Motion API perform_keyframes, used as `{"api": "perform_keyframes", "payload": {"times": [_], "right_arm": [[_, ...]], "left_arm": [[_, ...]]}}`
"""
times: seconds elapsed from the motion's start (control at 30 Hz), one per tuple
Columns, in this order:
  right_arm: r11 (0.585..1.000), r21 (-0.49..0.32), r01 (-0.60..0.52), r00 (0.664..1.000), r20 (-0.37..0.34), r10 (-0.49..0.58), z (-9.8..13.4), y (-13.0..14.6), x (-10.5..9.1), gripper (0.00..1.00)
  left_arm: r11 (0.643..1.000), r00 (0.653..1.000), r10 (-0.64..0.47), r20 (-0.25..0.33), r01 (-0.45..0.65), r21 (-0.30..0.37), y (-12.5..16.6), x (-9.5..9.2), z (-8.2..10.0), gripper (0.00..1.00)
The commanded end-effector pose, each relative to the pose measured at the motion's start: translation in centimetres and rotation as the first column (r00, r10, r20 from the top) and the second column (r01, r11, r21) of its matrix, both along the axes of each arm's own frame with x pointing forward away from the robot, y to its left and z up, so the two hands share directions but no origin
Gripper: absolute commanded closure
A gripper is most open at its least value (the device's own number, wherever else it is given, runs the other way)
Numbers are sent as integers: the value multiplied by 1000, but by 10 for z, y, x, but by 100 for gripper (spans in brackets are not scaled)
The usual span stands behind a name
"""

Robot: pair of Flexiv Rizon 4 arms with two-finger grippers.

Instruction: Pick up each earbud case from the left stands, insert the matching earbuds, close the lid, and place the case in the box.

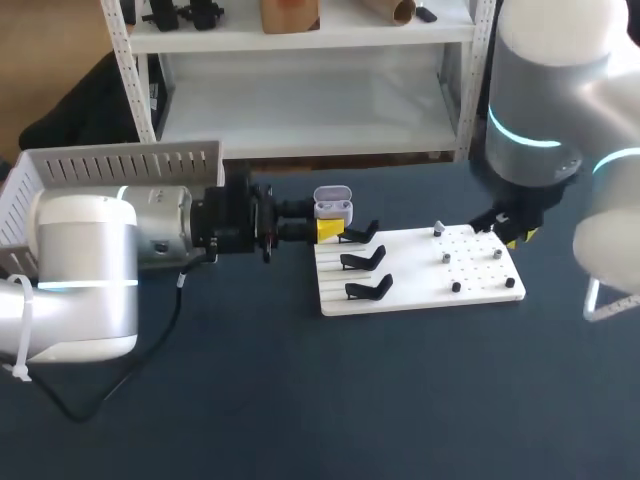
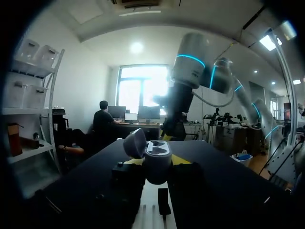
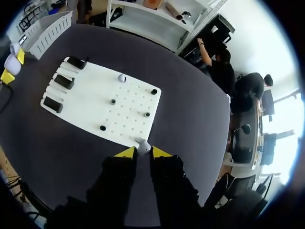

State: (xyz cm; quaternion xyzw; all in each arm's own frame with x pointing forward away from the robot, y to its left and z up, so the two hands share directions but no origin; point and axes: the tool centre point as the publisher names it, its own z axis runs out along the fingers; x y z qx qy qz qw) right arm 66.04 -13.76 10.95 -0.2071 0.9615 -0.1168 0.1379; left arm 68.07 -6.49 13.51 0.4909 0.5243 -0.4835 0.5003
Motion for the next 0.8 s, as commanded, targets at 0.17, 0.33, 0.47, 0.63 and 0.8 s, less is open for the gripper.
{"api": "perform_keyframes", "payload": {"times": [0.17, 0.33, 0.47, 0.63, 0.8], "right_arm": [[1000, 20, 12, 997, 72, -13, -5, 3, -13, 100], [1000, 20, 12, 997, 72, -13, -5, 3, -13, 100], [1000, 12, 26, 997, 66, -27, -7, 12, -16, 100], [937, 36, 348, 937, 13, -348, -1, 44, -23, 100], [809, 57, 584, 811, 0, -585, 18, 67, -31, 100]], "left_arm": [[1000, 1000, 1, 1, -1, -2, 0, 0, -1, 100], [1000, 1000, 1, 1, -1, -2, 0, 0, -1, 100], [1000, 1000, 1, 1, -1, -2, 0, 0, -1, 100], [1000, 1000, 1, 1, -1, -2, 0, 0, -1, 100], [1000, 1000, 1, 1, -1, -2, 0, 0, -1, 100]]}}
